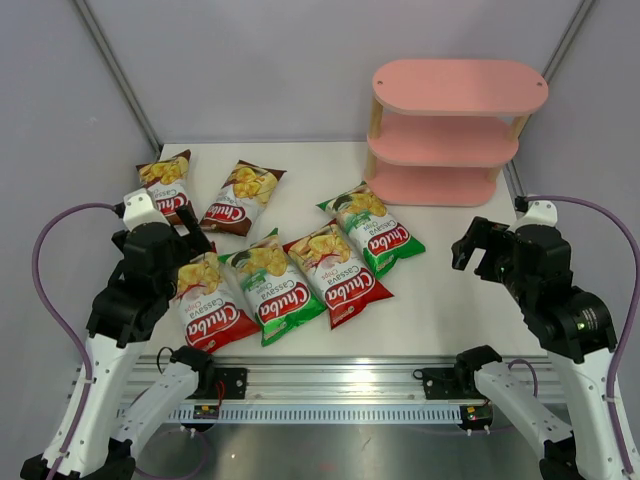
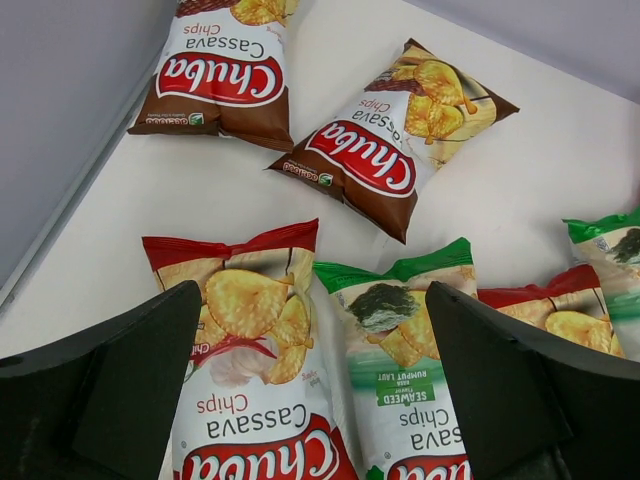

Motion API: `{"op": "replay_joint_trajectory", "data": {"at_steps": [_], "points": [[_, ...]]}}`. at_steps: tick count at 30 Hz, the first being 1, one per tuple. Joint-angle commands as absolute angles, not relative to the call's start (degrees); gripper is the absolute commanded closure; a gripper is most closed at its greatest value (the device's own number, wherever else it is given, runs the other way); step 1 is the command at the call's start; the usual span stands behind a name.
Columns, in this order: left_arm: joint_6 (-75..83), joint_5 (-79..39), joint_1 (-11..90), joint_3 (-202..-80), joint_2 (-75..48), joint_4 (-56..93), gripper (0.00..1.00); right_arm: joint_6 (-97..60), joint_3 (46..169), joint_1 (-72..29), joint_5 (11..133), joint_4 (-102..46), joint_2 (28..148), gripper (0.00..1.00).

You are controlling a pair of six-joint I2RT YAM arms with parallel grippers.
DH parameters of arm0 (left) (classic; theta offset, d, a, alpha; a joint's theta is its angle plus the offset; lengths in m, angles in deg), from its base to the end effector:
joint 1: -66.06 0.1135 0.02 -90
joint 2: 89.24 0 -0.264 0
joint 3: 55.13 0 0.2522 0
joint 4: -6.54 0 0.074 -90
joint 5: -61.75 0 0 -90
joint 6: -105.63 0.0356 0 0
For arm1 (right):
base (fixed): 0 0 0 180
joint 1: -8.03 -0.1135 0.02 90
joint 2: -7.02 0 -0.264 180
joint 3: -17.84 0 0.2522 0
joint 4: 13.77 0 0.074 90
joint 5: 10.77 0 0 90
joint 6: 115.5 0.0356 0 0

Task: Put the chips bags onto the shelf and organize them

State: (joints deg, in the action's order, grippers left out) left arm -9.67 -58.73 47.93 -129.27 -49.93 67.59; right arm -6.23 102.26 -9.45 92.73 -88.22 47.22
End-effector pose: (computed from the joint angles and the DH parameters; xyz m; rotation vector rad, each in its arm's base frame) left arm 0.1165 -0.0191 0.3785 -0.4482 1.9098 0.0443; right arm 0.0912 0.0200 0.4051 0.1740 2.0783 0.1432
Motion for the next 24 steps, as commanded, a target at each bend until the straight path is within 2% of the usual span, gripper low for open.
{"op": "replay_joint_trajectory", "data": {"at_steps": [1,6,12,14,17,24], "points": [[-10.4,-62.1,47.8,-130.9,-50.5,66.8,0.01,-5.9,103.1,-9.7,93.7,-85.0,46.1,0.01],[-13.3,-61.6,47.8,-131.0,-49.3,66.6,0.01,-6.1,102.0,-9.7,92.2,-83.7,44.7,0.01],[-26.8,-57.4,48.5,-128.0,-45.0,63.6,0.01,-5.0,97.2,-9.7,88.3,-79.2,41.2,0.01],[-29.0,-54.5,52.8,-127.3,-42.1,60.2,0.01,-3.6,95.9,-9.8,86.2,-77.5,38.9,0.01],[-30.9,-39.6,62.8,-124.8,-37.2,54.6,0.01,-1.3,92.4,-9.7,83.8,-73.3,35.9,0.01],[-36.2,-27.3,77.5,-120.8,-23.3,38.9,0.01,1.3,89.3,-9.7,76.5,-70.2,34.2,0.0]]}}
